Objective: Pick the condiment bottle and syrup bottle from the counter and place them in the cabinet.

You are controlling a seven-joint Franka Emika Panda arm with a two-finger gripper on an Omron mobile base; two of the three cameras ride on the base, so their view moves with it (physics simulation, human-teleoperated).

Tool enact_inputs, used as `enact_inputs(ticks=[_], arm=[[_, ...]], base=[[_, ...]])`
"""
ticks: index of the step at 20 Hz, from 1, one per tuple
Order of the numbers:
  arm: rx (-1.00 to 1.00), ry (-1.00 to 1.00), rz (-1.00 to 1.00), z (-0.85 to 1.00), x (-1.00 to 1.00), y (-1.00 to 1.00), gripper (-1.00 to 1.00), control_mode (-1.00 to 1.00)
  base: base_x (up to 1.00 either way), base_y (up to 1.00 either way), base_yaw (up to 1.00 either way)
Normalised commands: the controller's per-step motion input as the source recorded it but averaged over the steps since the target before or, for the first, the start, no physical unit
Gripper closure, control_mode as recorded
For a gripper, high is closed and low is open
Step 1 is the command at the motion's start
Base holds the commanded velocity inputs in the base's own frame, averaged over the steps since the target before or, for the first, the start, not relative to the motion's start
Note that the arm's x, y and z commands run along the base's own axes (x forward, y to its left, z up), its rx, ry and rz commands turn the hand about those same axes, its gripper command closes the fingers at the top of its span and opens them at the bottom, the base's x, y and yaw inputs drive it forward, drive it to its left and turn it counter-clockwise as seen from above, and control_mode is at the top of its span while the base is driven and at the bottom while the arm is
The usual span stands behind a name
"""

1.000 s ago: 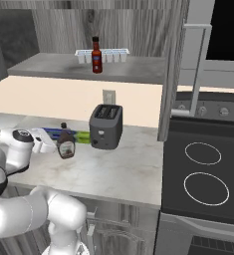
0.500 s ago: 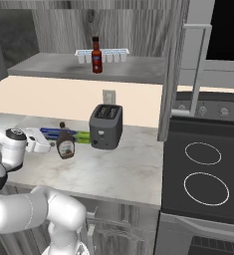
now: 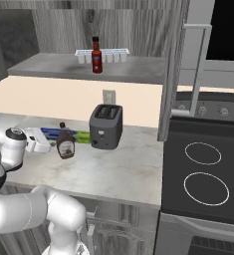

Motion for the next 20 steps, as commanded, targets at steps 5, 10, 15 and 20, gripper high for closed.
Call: enact_inputs(ticks=[5,10,15,20], arm=[[0.0,0.0,0.0,0.0,0.0,-0.17,-1.0,-1.0],[0.0,0.0,0.0,0.0,0.0,-0.17,-1.0,-1.0],[0.0,0.0,0.0,0.0,0.01,-0.14,-1.0,-1.0],[0.0,0.0,0.0,0.0,0.2,-0.04,-1.0,-1.0]], base=[[0.0,0.0,0.0],[0.0,0.0,0.0],[0.0,0.0,0.0],[0.0,0.0,0.0]])
